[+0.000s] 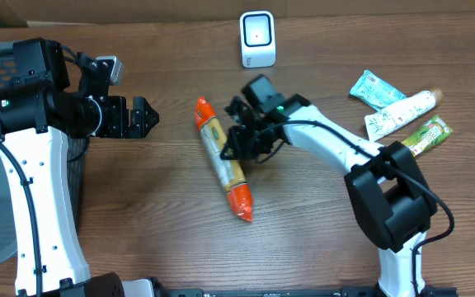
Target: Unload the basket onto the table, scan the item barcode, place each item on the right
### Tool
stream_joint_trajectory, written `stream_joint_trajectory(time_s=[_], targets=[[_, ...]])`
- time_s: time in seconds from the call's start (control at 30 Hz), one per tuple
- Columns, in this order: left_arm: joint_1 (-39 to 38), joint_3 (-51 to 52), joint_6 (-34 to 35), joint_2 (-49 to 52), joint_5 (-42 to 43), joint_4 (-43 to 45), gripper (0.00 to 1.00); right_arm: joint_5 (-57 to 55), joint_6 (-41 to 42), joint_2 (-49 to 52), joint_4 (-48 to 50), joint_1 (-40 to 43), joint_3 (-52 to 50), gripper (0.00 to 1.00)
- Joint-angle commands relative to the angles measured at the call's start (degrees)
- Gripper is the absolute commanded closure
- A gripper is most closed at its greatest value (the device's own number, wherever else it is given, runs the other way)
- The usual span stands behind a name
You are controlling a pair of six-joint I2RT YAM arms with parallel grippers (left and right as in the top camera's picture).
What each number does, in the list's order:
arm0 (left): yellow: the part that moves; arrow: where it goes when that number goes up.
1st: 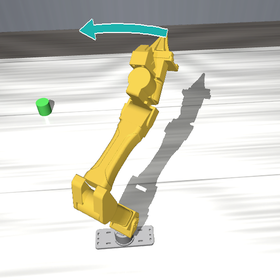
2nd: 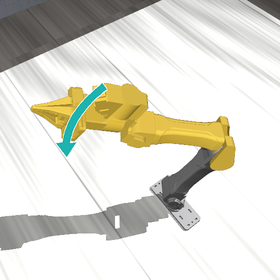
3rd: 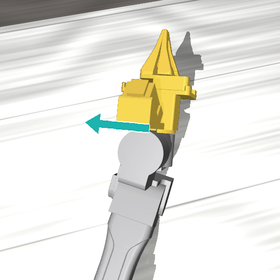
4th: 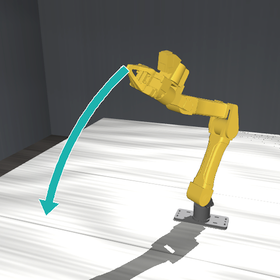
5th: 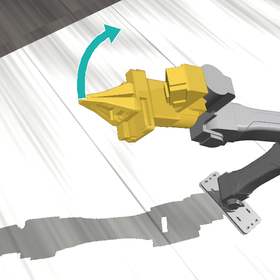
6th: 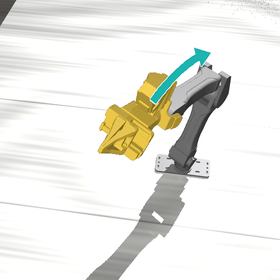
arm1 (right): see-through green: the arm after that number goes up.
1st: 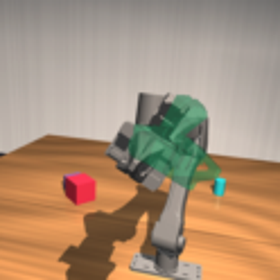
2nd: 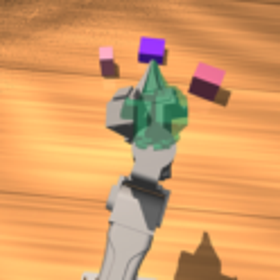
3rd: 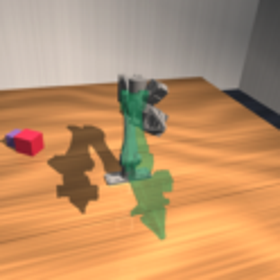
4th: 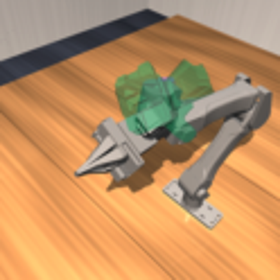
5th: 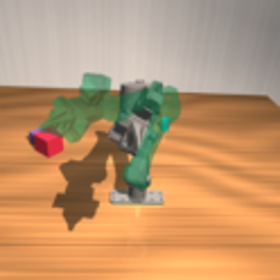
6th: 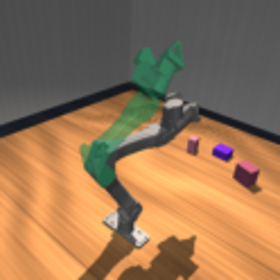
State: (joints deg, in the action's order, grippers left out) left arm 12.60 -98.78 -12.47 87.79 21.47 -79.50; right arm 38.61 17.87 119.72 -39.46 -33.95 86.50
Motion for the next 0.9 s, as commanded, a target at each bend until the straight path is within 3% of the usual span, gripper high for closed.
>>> stream_joint_trajectory(time_s=[0.0, 0.07, 0.1, 0.33, 0.6, 0.87], targets=[[-0.3, -0.7, -1.3, 0.1, 0.6, 0.1, 0.0, 7.5, 3.2, -3.0, 4.2, 3.0, -6.7, 0.95], [-0.3, -0.7, -1.3, 0.1, 0.6, 0.1, 0.0, 0.8, 3.1, -3.0, 4.0, 4.5, -9.4, 0.73], [-0.3, -0.7, -1.3, 0.1, 0.6, 0.1, 0.01, -2.7, 3.1, -3.0, 2.6, 5.2, -9.6, 0.67], [-0.3, -0.7, -1.3, 0.1, 0.6, 0.1, 0.0, -9.0, -0.2, -4.5, -0.9, 11.9, -9.5, 0.48], [-0.3, -0.7, -1.3, 0.1, 0.6, 0.1, 0.0, -8.6, -8.3, -6.4, -9.7, 18.0, -4.5, 0.46], [-0.3, -0.7, -1.3, 0.1, 0.6, 0.1, 0.0, -3.8, -17.2, -7.2, -18.8, 12.7, -2.3, 0.46]])
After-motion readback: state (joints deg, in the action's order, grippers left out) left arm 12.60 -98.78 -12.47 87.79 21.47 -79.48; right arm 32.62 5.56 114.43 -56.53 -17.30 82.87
